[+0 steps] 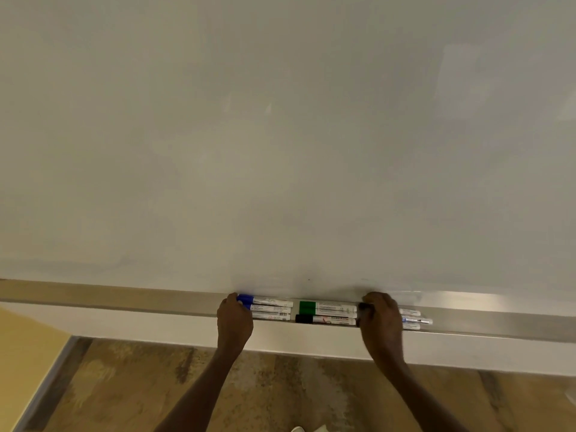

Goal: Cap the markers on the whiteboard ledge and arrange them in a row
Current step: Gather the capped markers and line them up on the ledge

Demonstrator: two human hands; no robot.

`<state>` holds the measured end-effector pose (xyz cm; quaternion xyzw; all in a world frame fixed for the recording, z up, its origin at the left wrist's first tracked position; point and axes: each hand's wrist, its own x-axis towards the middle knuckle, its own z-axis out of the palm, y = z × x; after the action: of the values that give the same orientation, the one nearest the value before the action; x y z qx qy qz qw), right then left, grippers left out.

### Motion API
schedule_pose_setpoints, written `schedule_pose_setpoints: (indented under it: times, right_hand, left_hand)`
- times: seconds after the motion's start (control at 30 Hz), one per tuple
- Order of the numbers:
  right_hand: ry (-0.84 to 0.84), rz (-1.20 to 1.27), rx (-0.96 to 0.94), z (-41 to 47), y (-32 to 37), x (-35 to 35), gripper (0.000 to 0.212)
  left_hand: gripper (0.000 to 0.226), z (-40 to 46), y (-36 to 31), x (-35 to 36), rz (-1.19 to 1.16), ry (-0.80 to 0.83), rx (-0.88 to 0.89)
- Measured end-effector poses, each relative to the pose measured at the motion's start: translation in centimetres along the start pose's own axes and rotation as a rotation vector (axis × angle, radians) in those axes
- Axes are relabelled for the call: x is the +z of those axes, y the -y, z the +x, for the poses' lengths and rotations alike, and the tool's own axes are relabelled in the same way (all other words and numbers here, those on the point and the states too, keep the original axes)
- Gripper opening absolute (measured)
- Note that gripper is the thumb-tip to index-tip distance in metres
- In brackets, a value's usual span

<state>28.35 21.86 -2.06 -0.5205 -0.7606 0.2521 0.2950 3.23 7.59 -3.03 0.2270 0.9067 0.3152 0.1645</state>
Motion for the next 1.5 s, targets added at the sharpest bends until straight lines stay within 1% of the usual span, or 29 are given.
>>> schedule_pose_setpoints:
  times: [0.1, 0.27, 0.37, 0.47, 0.6, 0.73, 1.1, 1.23, 1.37, 1.5]
  right_hand:
    - [-0.106, -0.06, 0.101, 0.4, -3.2, -2.1, 0.026]
    - [-0.164, -0.131, 0.229, 0.8, -7.1, -4.1, 0.022]
    - [-0.16, -0.157, 0.342, 1.1, -8.7, -4.8, 0.023]
    - [-0.11, -0.125, 0.388, 1.3, -9.2, -5.2, 0.024]
    - [-0.044, -0.074, 0.312, 1.0, -8.6, -4.9, 0.025]
    - [0.019, -0.047, 0.276, 0.7, -7.4, -4.1, 0.027]
    - [0.051, -0.056, 0.246, 0.4, -7.2, -4.2, 0.027]
    - [0.085, -0.086, 0.22, 0.2, -7.4, -4.6, 0.031]
    - [0.097, -0.22, 0.114, -0.9, -8.0, -4.7, 0.041]
    - [0.038, -0.346, -0.063, -2.7, -8.0, -5.0, 0.047]
  left_hand:
    - [0.024, -0.2, -0.3, 0.4, 0.006, 0.014, 0.017]
    - [0.027, -0.6, -0.9, 1.0, 0.014, 0.021, 0.028]
    - [0.027, -0.7, -1.0, 1.2, 0.001, 0.017, 0.031]
    - [0.027, -0.7, -0.9, 1.2, -0.005, 0.014, 0.028]
    - [0.029, -0.8, -0.9, 1.2, -0.004, 0.017, 0.036]
    - [0.028, -0.9, -1.1, 1.3, -0.012, 0.018, 0.043]
    - [0.028, -1.5, -1.2, 1.4, -0.027, 0.026, 0.051]
    - [0.027, -1.8, -1.2, 1.2, -0.048, 0.03, 0.061]
    - [0.027, -2.8, -0.6, 0.8, -0.071, 0.016, 0.075]
    - [0.033, -5.8, 0.0, 0.6, -0.025, -0.035, 0.176]
